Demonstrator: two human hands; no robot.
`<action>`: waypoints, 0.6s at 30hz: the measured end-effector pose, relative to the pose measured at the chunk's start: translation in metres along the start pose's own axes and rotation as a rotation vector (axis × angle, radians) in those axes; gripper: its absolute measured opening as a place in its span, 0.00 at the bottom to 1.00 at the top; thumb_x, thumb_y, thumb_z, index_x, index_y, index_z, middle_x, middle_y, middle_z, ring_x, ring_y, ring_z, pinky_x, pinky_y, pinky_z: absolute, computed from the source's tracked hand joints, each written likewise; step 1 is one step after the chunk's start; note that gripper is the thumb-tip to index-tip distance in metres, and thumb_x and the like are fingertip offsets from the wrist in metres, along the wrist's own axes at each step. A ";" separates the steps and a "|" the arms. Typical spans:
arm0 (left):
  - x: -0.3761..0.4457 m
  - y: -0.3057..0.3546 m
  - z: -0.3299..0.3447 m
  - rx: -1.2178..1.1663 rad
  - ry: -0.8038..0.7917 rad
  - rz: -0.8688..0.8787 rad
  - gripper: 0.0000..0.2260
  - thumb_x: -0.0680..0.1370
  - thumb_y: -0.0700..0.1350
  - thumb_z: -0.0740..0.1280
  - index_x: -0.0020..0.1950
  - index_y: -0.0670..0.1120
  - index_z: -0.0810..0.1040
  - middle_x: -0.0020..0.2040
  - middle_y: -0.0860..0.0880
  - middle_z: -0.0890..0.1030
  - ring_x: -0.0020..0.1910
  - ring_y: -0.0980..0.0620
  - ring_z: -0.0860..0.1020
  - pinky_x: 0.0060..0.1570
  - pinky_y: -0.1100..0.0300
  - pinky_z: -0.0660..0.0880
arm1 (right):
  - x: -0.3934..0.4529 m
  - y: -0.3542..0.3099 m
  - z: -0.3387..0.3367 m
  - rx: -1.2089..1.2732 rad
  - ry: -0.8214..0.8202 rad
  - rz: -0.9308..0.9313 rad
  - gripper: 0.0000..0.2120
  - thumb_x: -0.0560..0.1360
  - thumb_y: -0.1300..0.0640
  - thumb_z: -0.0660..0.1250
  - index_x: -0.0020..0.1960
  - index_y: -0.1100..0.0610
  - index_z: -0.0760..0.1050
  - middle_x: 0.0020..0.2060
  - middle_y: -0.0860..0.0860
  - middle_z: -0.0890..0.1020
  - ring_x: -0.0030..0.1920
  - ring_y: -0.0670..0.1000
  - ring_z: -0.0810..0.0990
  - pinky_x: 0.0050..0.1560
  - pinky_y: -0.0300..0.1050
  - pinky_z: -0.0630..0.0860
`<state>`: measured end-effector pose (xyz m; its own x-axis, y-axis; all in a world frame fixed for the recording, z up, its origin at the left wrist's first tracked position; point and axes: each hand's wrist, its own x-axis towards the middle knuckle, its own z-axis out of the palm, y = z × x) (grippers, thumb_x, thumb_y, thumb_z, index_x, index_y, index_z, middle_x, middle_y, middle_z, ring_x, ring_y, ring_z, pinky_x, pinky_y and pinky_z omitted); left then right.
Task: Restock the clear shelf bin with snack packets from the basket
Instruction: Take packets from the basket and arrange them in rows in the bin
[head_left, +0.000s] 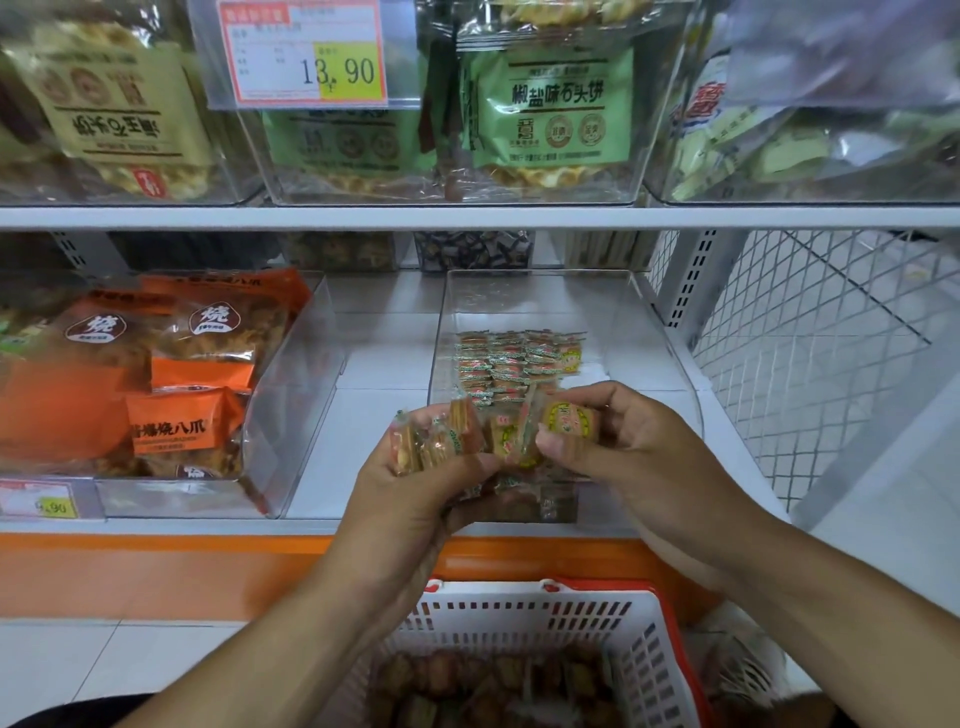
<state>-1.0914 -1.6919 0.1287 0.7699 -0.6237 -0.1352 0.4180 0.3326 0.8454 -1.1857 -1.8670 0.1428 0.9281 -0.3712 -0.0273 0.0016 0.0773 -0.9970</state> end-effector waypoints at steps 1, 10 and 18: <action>0.000 -0.002 0.000 0.011 -0.004 0.004 0.29 0.65 0.33 0.77 0.64 0.35 0.75 0.52 0.36 0.86 0.48 0.40 0.87 0.39 0.55 0.83 | 0.000 0.002 0.001 0.042 0.032 0.025 0.25 0.60 0.50 0.82 0.54 0.54 0.80 0.50 0.53 0.86 0.54 0.52 0.85 0.48 0.39 0.81; 0.001 -0.015 0.003 0.061 0.012 0.065 0.27 0.67 0.33 0.76 0.65 0.39 0.74 0.51 0.36 0.85 0.47 0.39 0.86 0.42 0.50 0.83 | -0.004 -0.003 0.013 0.081 0.067 0.218 0.24 0.61 0.42 0.78 0.41 0.56 0.71 0.34 0.52 0.78 0.31 0.45 0.76 0.27 0.36 0.71; 0.010 -0.011 -0.005 0.112 0.120 0.171 0.22 0.65 0.33 0.75 0.56 0.46 0.79 0.44 0.40 0.86 0.42 0.44 0.86 0.39 0.53 0.83 | -0.002 -0.012 0.010 0.412 -0.054 0.397 0.17 0.70 0.70 0.71 0.58 0.65 0.75 0.51 0.63 0.86 0.46 0.56 0.87 0.43 0.44 0.83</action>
<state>-1.0861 -1.6979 0.1150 0.8793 -0.4745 -0.0401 0.2258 0.3412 0.9125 -1.1837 -1.8584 0.1550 0.9047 -0.1934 -0.3796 -0.2161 0.5594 -0.8002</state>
